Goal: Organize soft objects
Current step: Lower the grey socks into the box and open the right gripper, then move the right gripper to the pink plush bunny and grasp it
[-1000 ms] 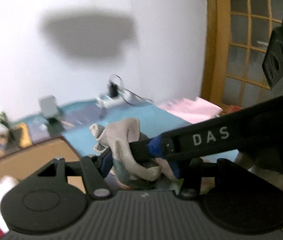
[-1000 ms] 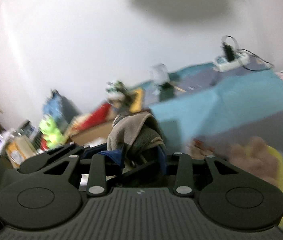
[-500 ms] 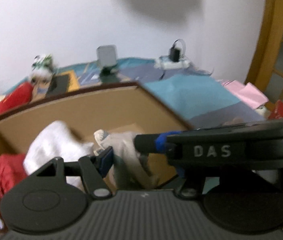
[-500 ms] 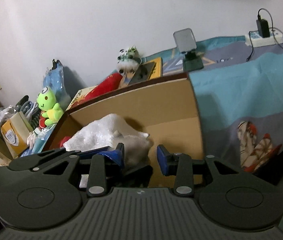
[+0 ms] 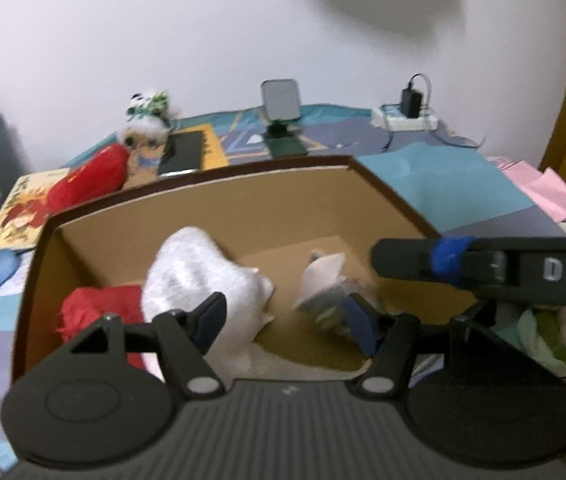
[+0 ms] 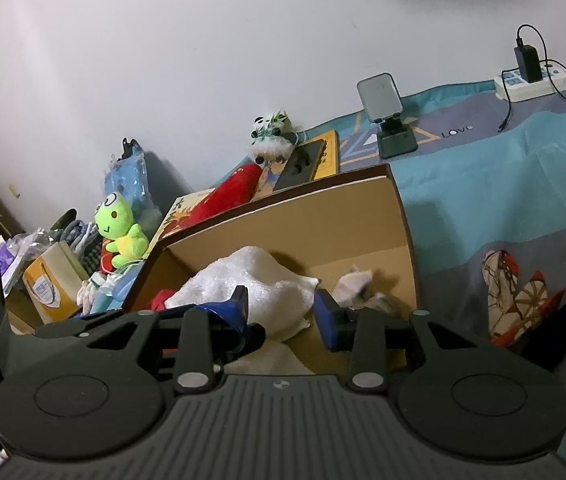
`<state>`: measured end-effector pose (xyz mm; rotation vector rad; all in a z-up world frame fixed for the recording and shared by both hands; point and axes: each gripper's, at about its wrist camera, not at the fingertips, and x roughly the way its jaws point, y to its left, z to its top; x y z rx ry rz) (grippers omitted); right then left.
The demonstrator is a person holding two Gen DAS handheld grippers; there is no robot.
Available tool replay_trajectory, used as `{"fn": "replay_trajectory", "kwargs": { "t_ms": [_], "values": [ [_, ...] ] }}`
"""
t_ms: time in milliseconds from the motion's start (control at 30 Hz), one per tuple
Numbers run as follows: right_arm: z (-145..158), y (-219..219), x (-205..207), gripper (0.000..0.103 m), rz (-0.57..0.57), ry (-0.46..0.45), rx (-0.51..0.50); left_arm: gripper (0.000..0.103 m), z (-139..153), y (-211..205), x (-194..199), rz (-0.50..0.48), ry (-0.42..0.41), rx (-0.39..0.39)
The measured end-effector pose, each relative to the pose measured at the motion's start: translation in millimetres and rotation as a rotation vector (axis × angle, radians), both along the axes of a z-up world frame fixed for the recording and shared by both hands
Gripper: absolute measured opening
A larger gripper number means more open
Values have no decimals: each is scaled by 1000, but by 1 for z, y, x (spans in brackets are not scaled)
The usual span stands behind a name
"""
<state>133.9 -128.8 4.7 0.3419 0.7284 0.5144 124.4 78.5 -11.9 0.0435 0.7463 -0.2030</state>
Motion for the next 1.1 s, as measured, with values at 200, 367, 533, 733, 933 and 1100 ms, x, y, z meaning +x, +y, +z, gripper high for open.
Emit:
{"fn": "replay_trajectory", "kwargs": {
  "t_ms": [200,367,533,733,933,1100],
  "values": [
    [2,-3,-7,20,32,10,10,65,7,2,-7,103,40,70],
    [3,-8,-16,20,82,17,22,65,16,2,-20,180,49,102],
    [6,-11,-28,20,134,15,25,65,21,-4,-36,243,53,141],
    [5,-19,-42,20,191,28,16,65,25,-13,-54,296,57,148],
    [0,-31,-55,20,224,48,10,63,23,-29,-68,315,64,160],
    [-8,-47,-61,20,225,71,3,63,16,-44,-78,308,84,162]
  ]
}}
